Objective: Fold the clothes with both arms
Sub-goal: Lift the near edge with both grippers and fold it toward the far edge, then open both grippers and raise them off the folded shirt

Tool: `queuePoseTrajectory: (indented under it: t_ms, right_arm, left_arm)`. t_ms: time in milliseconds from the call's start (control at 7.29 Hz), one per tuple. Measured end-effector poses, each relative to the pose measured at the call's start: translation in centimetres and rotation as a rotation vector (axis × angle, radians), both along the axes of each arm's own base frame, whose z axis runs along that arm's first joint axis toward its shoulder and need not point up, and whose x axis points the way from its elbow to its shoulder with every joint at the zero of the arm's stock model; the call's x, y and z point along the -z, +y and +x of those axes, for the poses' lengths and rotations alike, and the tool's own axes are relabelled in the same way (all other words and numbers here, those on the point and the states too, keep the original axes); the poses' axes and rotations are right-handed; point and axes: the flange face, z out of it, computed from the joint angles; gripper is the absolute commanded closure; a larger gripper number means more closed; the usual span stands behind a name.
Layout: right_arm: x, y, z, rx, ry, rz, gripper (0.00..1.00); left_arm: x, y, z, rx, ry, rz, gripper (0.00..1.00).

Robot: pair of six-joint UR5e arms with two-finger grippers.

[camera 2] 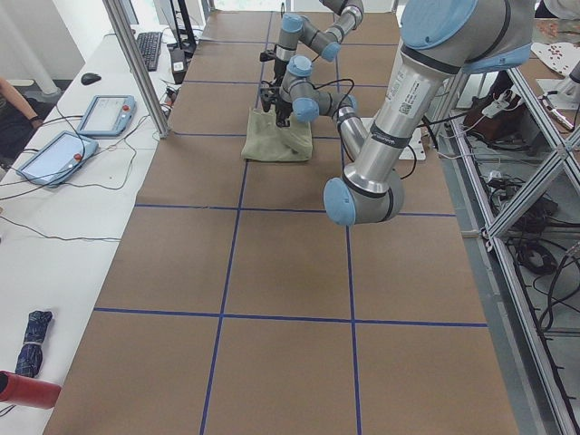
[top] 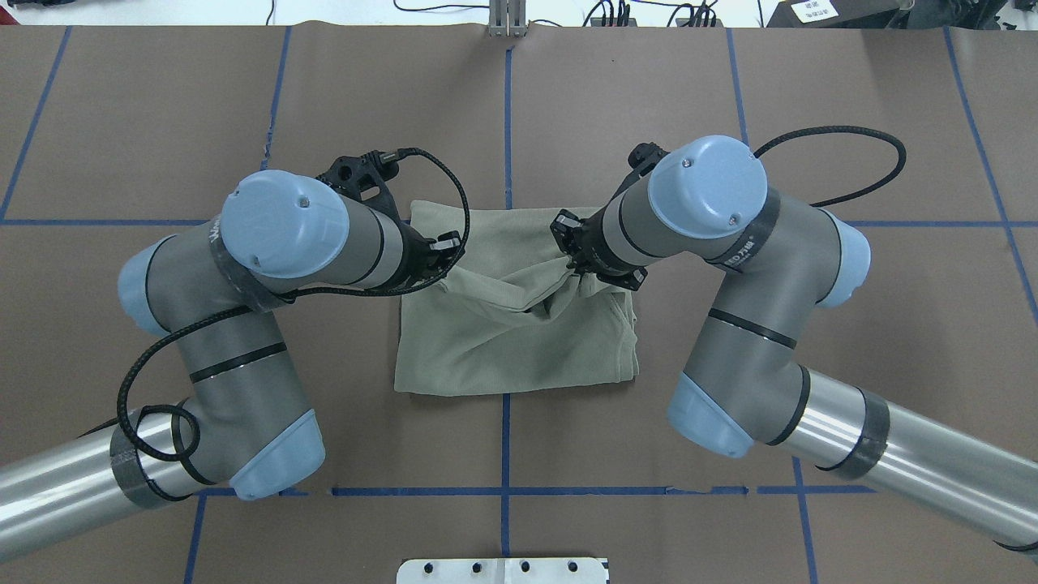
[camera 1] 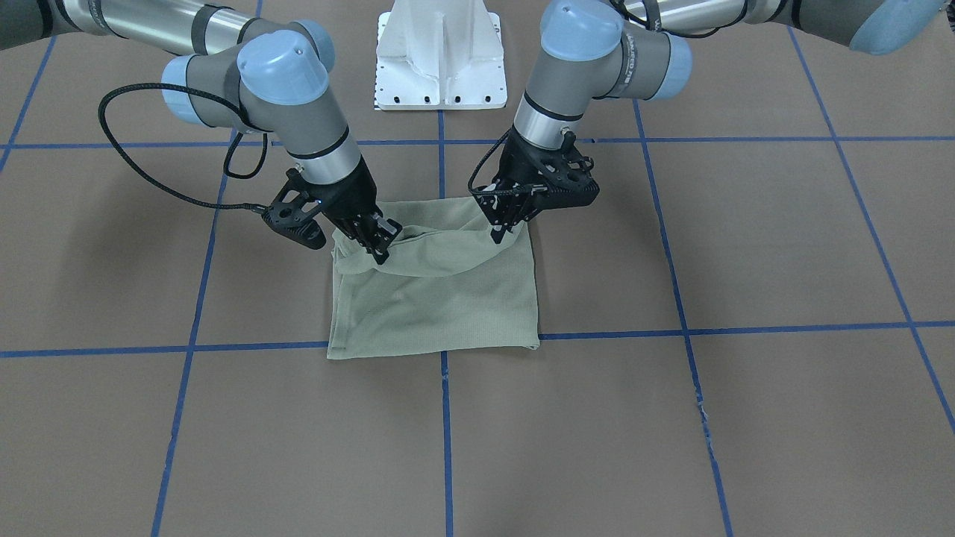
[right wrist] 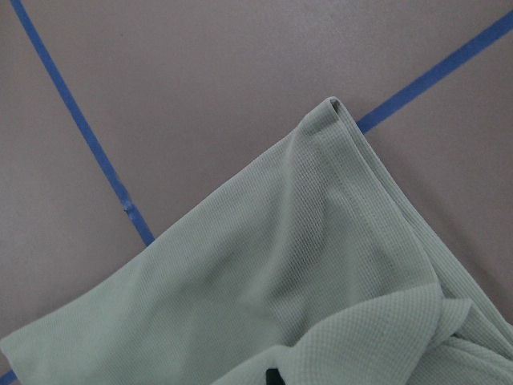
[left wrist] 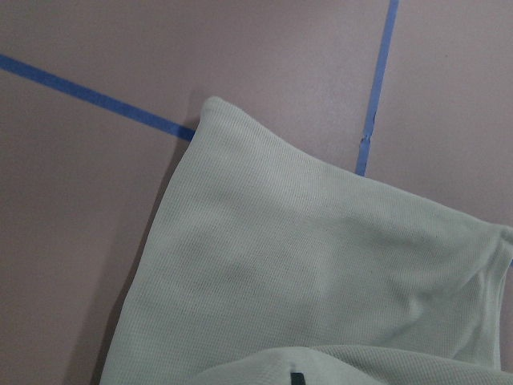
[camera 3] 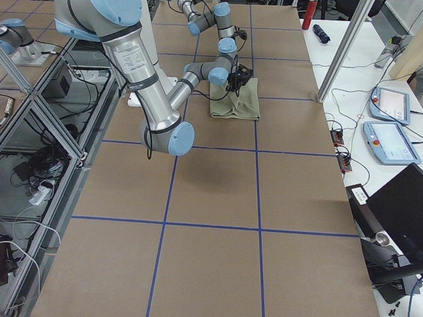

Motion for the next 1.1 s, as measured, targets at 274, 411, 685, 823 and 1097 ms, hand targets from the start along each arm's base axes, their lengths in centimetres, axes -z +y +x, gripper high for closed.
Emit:
queuePoseTrajectory:
  t_ms: [274, 411, 685, 823, 1097]
  right_arm:
    - [-0.2, -2.2, 0.3, -0.012, 0.008, -0.022, 1.00]
    - [-0.1, -3.1, 0.3, -0.020, 0.012, -0.028, 0.97]
    - [-0.2, -5.7, -0.2, -0.040, 0.036, -0.044, 0.00]
    - [-0.8, -7.5, -0.6, -0.048, 0.061, -0.049, 0.00]
    - [-2.3, -10.6, -0.7, -0.057, 0.093, -0.042, 0.00]
  left_arm:
    - [-0.9, -1.9, 0.2, 0.010, -0.005, 0.024, 1.00]
    - [-0.9, -2.9, 0.3, 0.018, -0.010, 0.027, 1.00]
    - [-0.9, -6.3, 0.9, 0.055, -0.025, 0.012, 0.01]
    - [-2.2, -9.1, 0.9, 0.085, -0.029, 0.012, 0.00]
    - [-4.7, -14.1, -1.8, 0.123, -0.058, 0.053, 0.00]
